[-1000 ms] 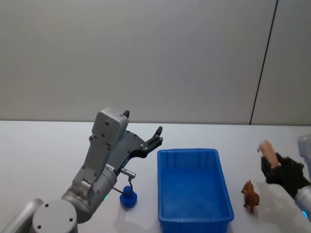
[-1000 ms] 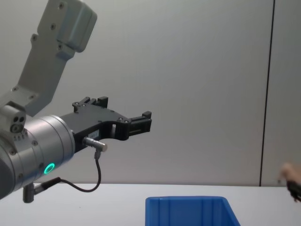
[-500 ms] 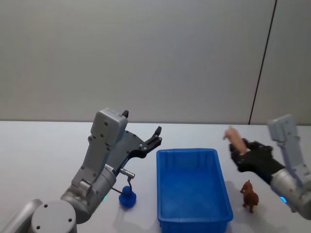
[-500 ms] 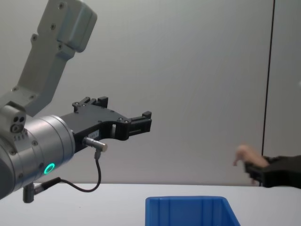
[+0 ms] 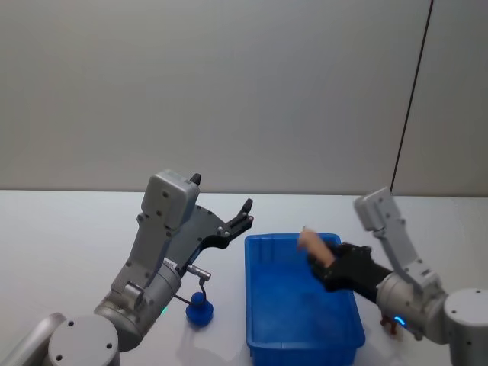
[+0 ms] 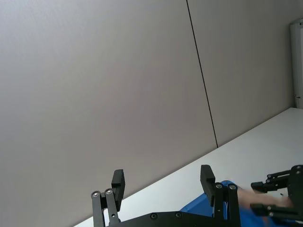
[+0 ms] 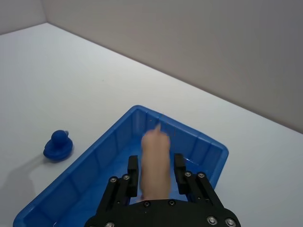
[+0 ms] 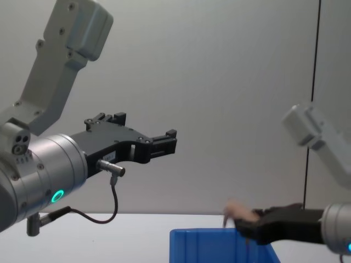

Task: Pick up the two dolls from the table and place them into the box.

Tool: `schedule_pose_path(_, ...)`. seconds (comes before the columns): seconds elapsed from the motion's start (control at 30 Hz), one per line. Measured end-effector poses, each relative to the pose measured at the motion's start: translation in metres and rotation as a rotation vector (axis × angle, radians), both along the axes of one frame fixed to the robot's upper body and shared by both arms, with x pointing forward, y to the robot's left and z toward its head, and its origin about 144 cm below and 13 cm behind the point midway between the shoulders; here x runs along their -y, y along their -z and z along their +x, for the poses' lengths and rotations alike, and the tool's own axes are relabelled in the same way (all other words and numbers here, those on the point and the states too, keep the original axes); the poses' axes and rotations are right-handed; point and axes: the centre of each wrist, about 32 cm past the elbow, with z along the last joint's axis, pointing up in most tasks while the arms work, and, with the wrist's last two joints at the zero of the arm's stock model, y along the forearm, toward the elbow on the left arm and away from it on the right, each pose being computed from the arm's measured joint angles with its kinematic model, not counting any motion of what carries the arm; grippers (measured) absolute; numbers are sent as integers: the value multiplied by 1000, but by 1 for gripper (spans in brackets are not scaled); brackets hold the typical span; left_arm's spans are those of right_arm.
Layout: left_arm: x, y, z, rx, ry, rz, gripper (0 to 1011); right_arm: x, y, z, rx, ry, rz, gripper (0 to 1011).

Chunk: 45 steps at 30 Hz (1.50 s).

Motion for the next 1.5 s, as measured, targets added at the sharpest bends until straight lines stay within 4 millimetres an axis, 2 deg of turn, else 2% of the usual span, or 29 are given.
schedule_pose_path(0.13,0,0,0,0,0,0,1003,-6,2,2,-25,-12,-11,490)
schedule_pose_path(0.2,0,0,0,0,0,0,1003,-8,4,3,-35,-17,-16,591)
schedule_pose_path(0.37,0,0,0,0,0,0,1003,-11,5,3,-43,-19,-22,734)
schedule_pose_path(0.6,0,0,0,0,0,0,1003,-6,5,-1,-26,14,-23,942)
schedule_pose_path(0.7,0,0,0,0,0,0,1003,-1,5,-6,-15,41,-18,999)
schedule_pose_path(1.2,0,0,0,0,0,0,1003,41,10,-33,-18,206,0,1001)
schedule_pose_path(1.5,0,0,0,0,0,0,1003,57,20,-43,-66,262,-11,1001)
